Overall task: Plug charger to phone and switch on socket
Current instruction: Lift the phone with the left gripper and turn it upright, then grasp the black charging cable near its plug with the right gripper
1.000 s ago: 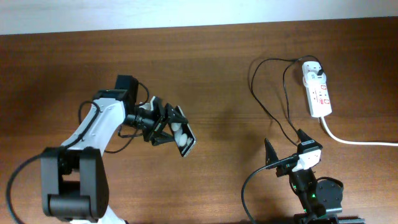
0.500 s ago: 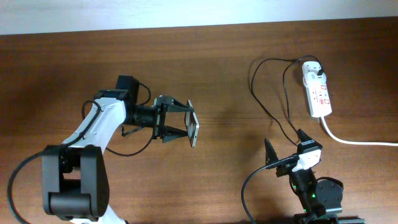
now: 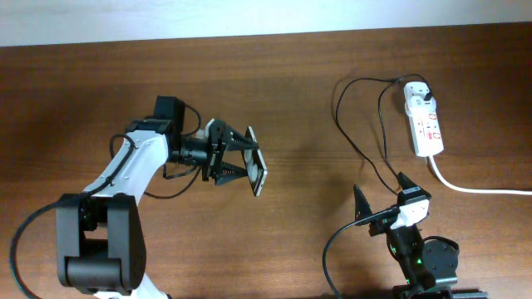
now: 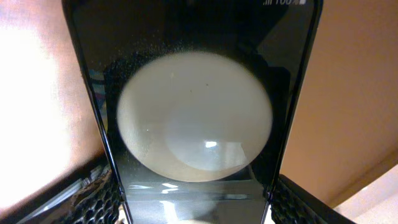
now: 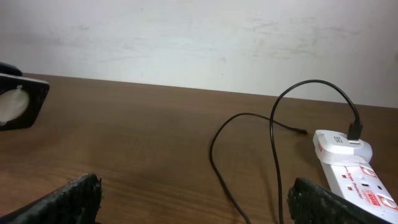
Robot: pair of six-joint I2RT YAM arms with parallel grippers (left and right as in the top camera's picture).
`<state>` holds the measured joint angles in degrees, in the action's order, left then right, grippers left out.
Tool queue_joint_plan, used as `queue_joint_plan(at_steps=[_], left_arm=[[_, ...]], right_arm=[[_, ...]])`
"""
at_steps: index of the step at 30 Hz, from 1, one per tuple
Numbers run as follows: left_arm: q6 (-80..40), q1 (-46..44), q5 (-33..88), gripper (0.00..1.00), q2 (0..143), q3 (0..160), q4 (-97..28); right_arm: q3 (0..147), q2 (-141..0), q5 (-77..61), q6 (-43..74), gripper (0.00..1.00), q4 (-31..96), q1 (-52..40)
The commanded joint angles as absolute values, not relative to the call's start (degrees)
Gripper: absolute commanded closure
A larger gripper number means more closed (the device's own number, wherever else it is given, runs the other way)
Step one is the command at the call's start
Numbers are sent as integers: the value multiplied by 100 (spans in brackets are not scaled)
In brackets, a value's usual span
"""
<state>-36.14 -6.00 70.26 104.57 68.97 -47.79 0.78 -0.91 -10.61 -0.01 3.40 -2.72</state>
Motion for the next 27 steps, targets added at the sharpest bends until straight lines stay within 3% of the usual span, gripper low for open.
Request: queue_joint_plan(at_steps=[1,11,19,27], left_arm=[[-3111,-585,6890,56,10425,6908,-4543],[-1861,95,6202,59,10337,6921,-4687],[-1839,316,5203,55,8058,6921,-5671],[-2174,316,5221,54,7776,6919,-6224]], right_arm=[[32,-51,-1052,-1,1,360,-294],[32,-51,-1052,1,1,360,-294],[32,-51,-1052,1,1,360,-294],[32,-51,-1378,390,1,331,-294]])
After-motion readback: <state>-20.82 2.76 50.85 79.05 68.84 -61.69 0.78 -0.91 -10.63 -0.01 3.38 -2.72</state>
